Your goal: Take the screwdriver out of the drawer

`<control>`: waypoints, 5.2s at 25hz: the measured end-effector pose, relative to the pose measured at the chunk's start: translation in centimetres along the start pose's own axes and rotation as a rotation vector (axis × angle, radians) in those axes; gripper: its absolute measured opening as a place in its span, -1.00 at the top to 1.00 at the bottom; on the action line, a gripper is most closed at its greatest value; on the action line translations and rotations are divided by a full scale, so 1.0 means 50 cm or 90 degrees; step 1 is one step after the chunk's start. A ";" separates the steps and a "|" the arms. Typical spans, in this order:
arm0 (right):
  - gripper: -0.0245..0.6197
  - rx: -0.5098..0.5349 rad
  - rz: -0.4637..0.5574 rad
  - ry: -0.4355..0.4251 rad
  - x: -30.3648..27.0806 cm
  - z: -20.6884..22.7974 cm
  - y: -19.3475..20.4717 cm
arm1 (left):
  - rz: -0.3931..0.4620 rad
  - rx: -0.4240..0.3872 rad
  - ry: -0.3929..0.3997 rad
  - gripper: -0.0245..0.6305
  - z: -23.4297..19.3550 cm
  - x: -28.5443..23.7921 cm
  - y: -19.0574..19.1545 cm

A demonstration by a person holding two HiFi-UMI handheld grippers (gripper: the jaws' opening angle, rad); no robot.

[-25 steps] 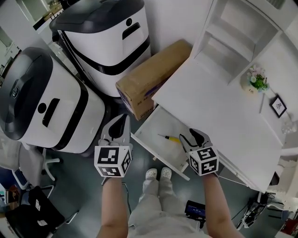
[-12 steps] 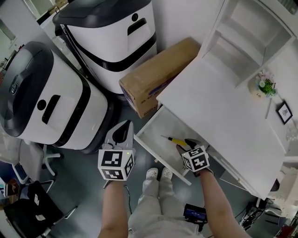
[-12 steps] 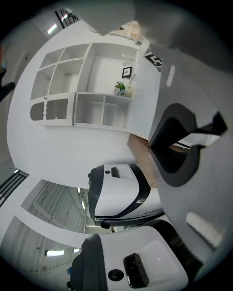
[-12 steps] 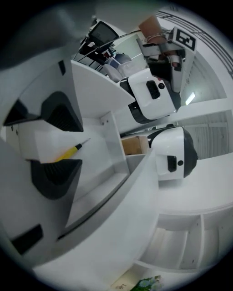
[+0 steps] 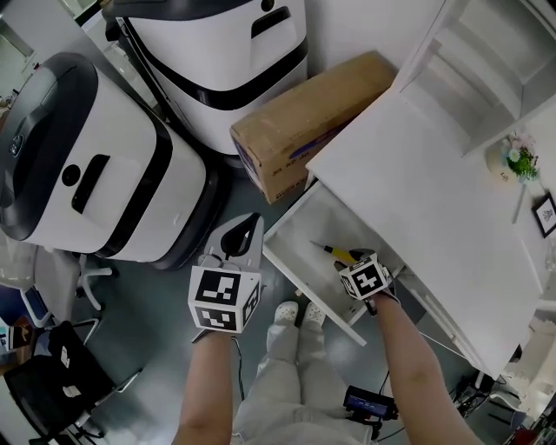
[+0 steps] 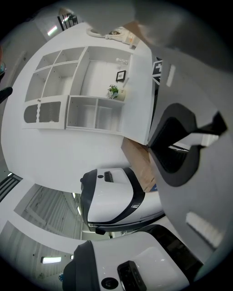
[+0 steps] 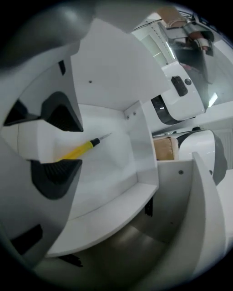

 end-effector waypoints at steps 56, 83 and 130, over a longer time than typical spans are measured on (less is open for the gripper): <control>0.68 0.108 0.127 0.022 0.298 -0.077 -0.216 | 0.161 -0.055 0.041 0.91 0.044 0.054 -0.267; 0.68 0.094 0.506 0.155 0.732 -0.102 -0.356 | 0.357 -0.130 0.058 0.91 0.142 0.154 -0.483; 0.68 0.101 0.773 0.431 1.015 -0.102 -0.377 | 0.509 -0.152 0.093 0.91 0.223 0.173 -0.607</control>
Point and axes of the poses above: the fingertips, and each gripper's own axes: x backward along the fingers, z to its right, y out of its underside, the point moved 8 cm from there along x, backward along the fingers, and after that the axes turned 10 degrees about z, right-handed, at the moved point
